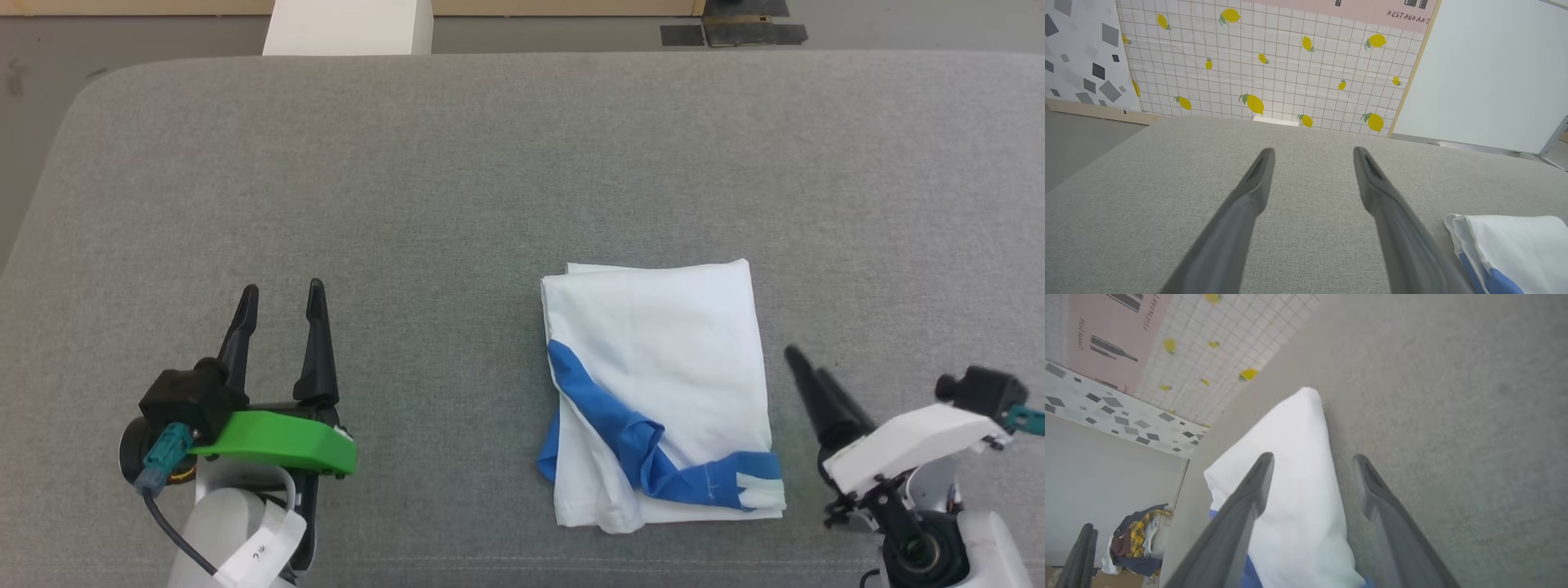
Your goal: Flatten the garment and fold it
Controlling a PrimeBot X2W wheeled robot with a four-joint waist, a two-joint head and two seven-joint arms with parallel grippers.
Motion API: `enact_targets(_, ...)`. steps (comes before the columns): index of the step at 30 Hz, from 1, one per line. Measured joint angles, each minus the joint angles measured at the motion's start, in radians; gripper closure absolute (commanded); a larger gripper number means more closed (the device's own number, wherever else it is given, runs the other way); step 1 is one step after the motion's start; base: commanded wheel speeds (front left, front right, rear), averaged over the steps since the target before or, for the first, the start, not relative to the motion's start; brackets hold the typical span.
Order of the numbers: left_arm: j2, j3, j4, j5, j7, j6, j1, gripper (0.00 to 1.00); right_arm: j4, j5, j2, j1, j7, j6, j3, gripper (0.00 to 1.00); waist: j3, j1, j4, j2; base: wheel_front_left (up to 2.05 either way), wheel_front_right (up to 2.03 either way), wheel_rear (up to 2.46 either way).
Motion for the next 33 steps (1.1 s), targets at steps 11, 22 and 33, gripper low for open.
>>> enact_targets(11, 0.0, 0.0, -0.005, 0.0, 0.0, 0.0, -0.001, 0.0, 0.258, 0.052, -0.001, -0.131, 0.185, 0.0, 0.026, 0.0, 0.025, 0.0, 0.023, 0.0, 0.0, 0.0, 0.0)
enact_targets(22, 0.0, 0.007, -0.007, 0.0, 0.0, 0.0, -0.001, 0.0, 0.305, -0.034, -0.006, -0.2, 0.249, 0.001, 0.081, 1.0, 0.038, 0.0, 0.034, 0.0, 0.0, 0.0, 0.0)
enact_targets(33, 0.002, 0.03, -0.049, 0.013, 0.0, 0.0, -0.007, 0.0, 0.087, -0.476, -0.052, -0.251, 0.38, 0.001, 0.152, 1.0, 0.064, 0.0, -0.052, 0.0, 0.0, 0.0, 0.0)
